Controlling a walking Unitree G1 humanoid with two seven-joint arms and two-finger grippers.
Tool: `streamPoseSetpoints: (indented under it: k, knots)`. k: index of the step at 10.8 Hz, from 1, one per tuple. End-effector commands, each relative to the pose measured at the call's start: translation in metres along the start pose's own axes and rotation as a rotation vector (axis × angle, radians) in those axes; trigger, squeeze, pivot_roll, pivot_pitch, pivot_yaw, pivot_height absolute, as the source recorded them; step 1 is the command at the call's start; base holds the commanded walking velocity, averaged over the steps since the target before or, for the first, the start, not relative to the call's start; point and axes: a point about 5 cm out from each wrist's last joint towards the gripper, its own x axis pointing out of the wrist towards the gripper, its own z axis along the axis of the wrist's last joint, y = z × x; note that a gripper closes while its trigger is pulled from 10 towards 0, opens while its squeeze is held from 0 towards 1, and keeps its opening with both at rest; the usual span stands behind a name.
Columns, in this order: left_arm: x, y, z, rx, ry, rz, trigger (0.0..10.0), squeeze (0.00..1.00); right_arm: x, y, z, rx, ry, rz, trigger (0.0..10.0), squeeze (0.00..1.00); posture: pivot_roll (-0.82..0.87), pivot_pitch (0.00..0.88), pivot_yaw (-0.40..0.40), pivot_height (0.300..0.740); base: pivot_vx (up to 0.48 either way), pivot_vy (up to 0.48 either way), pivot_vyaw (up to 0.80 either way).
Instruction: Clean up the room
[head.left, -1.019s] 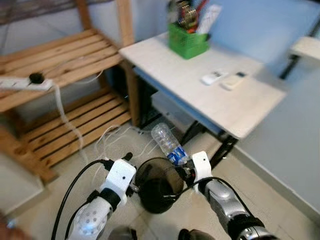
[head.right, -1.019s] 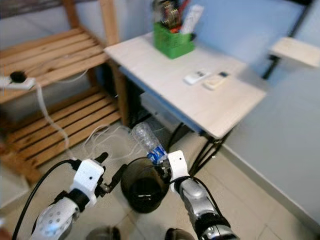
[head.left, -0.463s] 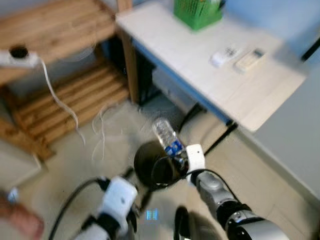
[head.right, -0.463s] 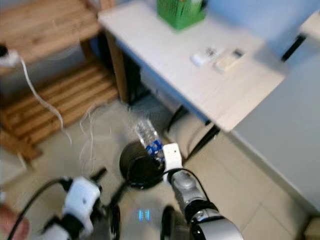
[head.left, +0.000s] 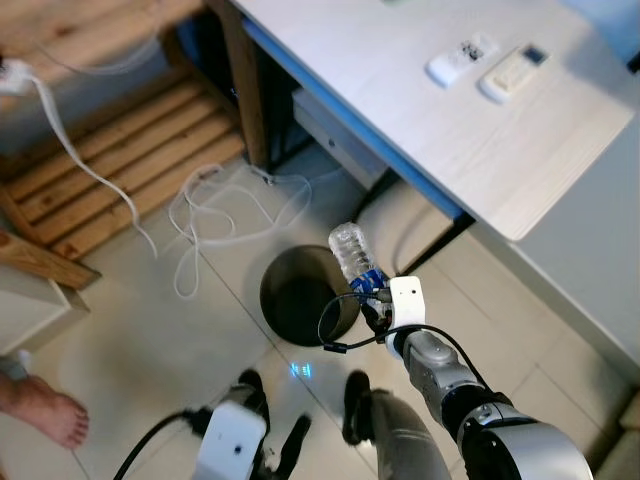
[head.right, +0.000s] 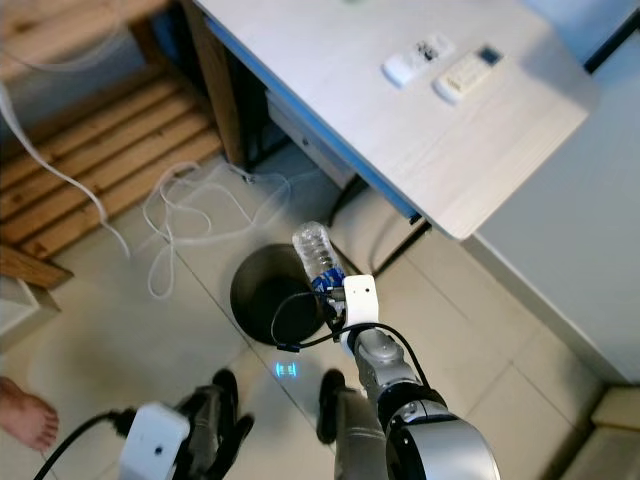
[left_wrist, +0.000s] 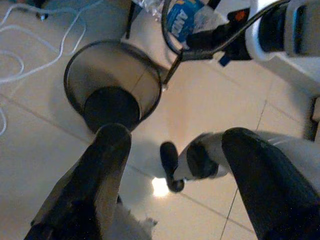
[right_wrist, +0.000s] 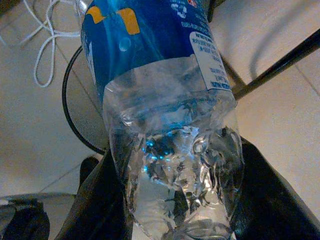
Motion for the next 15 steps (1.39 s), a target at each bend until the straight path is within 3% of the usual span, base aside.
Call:
streamPoseSetpoints:
  k: [1,4,5,7,12,14,15]
  knots:
    - [-0.006,-0.003,-0.003,-0.006,0.032,0.008,10.0,0.0,-0.002,0.001,-0.01,0.014,0.033,-0.001,10.0,0.0,0.29,0.45,-0.057,0.74,0.0,0.0,0.0]
    - [-0.011,0.004,-0.006,0.023,0.05,0.049,10.0,0.0,-0.003,-0.002,-0.012,0.016,0.041,-0.019,10.0,0.0,0.28,0.445,-0.054,0.74,0.0,0.0,0.0]
    - [-0.011,0.005,-0.005,0.026,0.05,0.049,10.0,0.0,-0.003,-0.004,-0.013,0.027,0.043,-0.028,10.0,1.0,0.28,0.445,-0.054,0.74,0.0,0.0,0.0]
    - [-0.01,0.006,-0.004,0.032,0.049,0.049,10.0,0.0,-0.003,-0.005,-0.012,0.057,0.04,-0.029,10.0,1.0,0.28,0.442,-0.057,0.74,0.0,0.0,0.0]
    - [-0.007,0.0,-0.004,0.017,0.039,0.057,10.0,0.0,-0.002,0.016,-0.015,0.101,0.037,0.096,10.0,1.0,0.26,0.427,-0.088,0.74,0.0,0.0,0.0]
    - [0.001,0.001,-0.004,0.017,0.027,0.06,10.0,0.0,-0.005,0.02,-0.025,0.047,0.054,0.15,10.0,1.0,0.24,0.402,-0.098,0.74,0.0,0.0,0.0]
    - [0.007,0.005,-0.004,0.031,0.018,0.074,10.0,0.0,-0.005,0.021,-0.024,0.019,0.043,0.155,10.0,0.0,0.23,0.392,-0.1,0.74,0.0,0.0,0.0]
